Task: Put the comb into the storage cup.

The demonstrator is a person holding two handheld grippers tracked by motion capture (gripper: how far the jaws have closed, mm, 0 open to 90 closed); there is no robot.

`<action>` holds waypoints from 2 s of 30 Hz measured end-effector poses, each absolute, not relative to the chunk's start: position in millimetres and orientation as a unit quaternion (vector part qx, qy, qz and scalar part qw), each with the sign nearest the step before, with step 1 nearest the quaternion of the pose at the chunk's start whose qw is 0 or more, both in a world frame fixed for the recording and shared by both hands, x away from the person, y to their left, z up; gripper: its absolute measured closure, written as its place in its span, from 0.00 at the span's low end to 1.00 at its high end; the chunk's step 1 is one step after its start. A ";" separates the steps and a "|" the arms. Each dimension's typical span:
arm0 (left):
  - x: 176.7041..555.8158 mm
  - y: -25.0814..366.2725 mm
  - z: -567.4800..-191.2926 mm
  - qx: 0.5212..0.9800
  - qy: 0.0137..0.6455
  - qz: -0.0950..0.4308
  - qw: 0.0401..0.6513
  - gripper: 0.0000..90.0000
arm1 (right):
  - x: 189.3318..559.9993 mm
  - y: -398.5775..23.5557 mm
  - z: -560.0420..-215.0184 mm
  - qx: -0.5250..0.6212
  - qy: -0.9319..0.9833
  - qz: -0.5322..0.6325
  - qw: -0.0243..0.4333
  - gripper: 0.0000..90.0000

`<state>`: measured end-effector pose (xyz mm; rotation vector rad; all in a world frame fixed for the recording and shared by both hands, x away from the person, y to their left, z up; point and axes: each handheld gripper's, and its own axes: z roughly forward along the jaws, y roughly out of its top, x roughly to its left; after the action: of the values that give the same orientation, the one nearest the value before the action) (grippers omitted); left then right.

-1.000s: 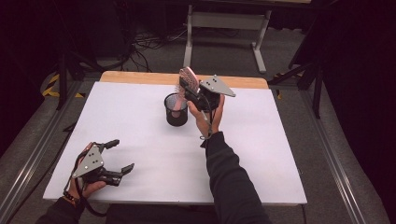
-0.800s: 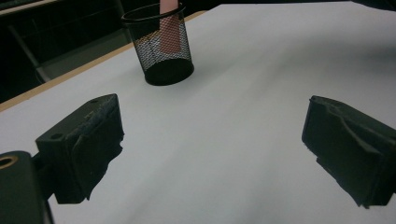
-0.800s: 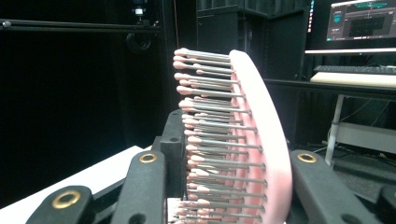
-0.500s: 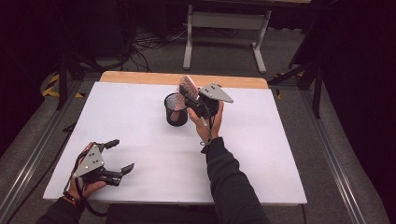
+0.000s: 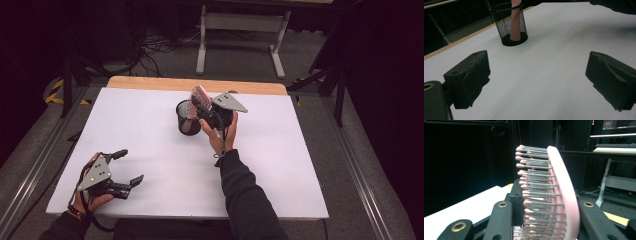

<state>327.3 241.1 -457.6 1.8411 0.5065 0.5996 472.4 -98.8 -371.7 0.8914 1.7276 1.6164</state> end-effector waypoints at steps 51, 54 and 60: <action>327.8 237.9 -459.0 0.779 0.212 0.245 0.537 0.07 | 475.8 -131.0 -395.7 0.383 0.644 0.596 0.288 0.56; 328.0 238.0 -459.0 0.779 0.213 0.246 0.536 0.07 | 475.0 -130.1 -392.7 0.375 0.651 0.590 0.296 0.55; 327.7 238.8 -458.2 0.776 0.215 0.250 0.538 0.08 | 473.7 -131.1 -390.7 0.372 0.658 0.580 0.303 0.55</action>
<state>327.7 238.8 -458.2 1.8452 0.5114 0.5945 473.7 -131.1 -390.7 0.9849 1.7452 1.5384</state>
